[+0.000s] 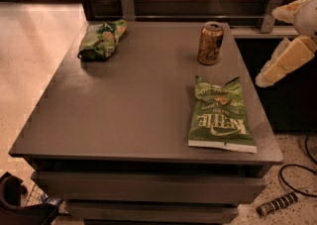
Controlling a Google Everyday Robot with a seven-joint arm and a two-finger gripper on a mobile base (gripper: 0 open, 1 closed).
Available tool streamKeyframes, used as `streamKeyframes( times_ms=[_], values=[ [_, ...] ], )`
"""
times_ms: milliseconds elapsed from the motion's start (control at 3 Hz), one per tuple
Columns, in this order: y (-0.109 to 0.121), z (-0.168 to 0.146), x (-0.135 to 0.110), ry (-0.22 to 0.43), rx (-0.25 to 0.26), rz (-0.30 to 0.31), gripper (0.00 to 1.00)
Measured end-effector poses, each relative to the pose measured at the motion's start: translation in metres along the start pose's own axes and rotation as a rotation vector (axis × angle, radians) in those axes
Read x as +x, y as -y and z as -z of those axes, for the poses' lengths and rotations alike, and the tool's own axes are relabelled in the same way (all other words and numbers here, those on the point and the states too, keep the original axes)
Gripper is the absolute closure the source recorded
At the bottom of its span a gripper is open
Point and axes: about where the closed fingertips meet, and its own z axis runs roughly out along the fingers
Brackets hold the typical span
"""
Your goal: Pick orange can
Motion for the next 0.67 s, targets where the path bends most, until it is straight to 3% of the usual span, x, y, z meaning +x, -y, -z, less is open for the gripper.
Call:
streamKeyframes(
  times_ms=[667],
  values=[
    [0.055, -0.055, -0.02, 0.463, 0.098, -0.157, 0.0]
  ],
)
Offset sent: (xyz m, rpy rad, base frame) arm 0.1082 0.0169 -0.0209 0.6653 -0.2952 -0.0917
